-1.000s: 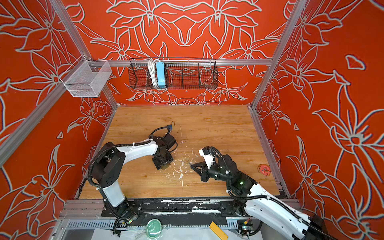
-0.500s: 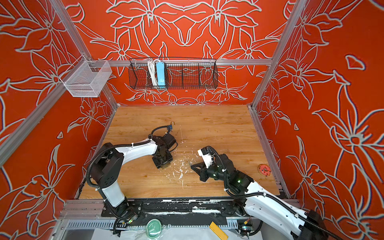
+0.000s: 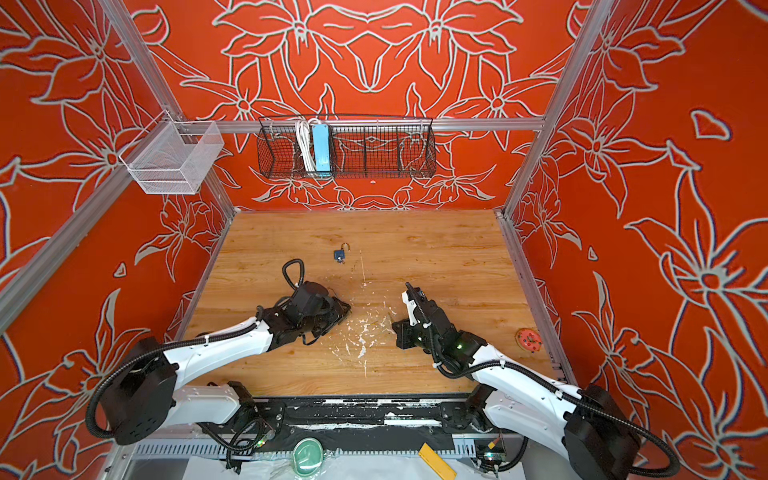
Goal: Unlock with the key
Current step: 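Bring the padlock toward the right gripper while the right raises the key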
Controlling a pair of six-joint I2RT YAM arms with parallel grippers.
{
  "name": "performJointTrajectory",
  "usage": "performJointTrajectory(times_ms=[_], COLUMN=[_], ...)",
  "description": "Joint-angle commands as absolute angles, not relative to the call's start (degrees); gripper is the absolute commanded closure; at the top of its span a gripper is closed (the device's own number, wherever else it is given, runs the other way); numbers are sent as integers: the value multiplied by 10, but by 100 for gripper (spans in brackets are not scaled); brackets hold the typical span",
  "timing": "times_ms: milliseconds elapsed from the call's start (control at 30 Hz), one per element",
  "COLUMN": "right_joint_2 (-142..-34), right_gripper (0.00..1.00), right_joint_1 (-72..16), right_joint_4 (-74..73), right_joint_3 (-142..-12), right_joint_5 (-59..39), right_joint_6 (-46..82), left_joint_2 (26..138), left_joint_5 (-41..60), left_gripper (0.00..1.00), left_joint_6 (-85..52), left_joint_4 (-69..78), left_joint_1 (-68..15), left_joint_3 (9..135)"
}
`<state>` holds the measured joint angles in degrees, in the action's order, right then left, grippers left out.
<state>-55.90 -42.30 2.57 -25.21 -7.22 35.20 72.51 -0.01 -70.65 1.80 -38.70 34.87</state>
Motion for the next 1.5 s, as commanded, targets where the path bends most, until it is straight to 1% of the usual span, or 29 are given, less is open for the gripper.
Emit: performJointTrajectory(times_ms=[0, 67, 200, 367, 500, 800, 1467], right_joint_2=[-589, -615, -643, -668, -674, -692, -740], right_gripper=[100, 100, 100, 100, 100, 100, 100], right_joint_1=[-422, -428, -464, -489, -500, -504, -513], right_joint_4=[33, 29, -13, -43, -49, -27, -62], right_joint_3=[-285, -301, -316, -334, -341, -372, -395], right_joint_5=[-53, -72, -87, -108, -106, -101, -131], right_joint_6=[350, 343, 345, 360, 365, 374, 380], left_joint_2=[687, 675, 656, 643, 647, 672, 681], left_joint_5=[-25, -25, -29, -31, -26, -31, -32], left_gripper=[100, 100, 100, 100, 100, 100, 100], left_joint_6=[-729, -731, -736, -732, -718, -704, -710], left_joint_4=[209, 206, 153, 180, 169, 195, 199], left_joint_1=[-390, -391, -391, -392, -392, -408, -415], left_joint_3=[309, 306, 319, 302, 308, 314, 317])
